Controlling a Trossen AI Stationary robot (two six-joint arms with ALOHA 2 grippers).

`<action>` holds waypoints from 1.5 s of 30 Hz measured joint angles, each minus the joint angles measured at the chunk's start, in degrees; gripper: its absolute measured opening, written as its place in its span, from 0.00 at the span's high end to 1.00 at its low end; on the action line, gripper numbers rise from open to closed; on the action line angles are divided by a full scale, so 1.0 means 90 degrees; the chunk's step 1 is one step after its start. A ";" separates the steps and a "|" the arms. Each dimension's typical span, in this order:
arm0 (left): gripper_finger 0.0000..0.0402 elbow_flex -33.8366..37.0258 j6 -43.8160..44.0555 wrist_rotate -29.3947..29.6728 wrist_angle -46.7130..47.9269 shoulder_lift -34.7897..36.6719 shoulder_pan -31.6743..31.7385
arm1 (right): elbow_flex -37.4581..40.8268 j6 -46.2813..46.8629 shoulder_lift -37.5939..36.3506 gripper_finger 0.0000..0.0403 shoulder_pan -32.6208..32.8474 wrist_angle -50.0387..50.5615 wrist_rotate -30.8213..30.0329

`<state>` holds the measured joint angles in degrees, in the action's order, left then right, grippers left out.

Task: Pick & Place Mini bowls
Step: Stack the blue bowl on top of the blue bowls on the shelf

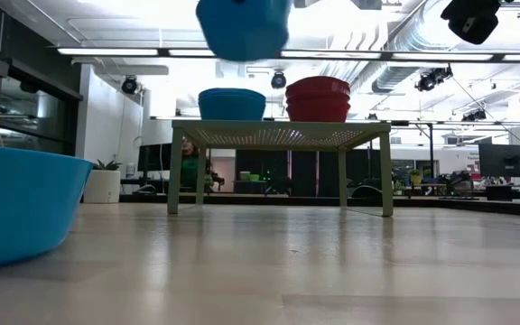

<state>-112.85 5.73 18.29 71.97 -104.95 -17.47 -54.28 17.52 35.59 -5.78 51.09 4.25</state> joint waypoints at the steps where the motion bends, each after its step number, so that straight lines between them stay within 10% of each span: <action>1: 1.00 -0.0164 0.0030 0.0181 0.0175 0.0001 0.0041 | 0.0000 0.0000 0.0000 1.00 0.0000 0.0000 0.0000; 20: 1.00 -0.0805 -0.0925 0.0035 0.1010 -0.0157 0.2267 | 0.0002 -0.0117 -0.0002 1.00 0.0000 -0.0007 0.0000; 45: 0.99 -0.0798 -0.0397 -0.0114 0.0916 -0.0996 0.2360 | 0.0002 -0.0335 -0.0007 1.00 -0.0002 0.0041 0.0005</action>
<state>-120.03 2.15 17.27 80.22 -113.91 3.77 -54.26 14.50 35.53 -5.80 51.46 4.29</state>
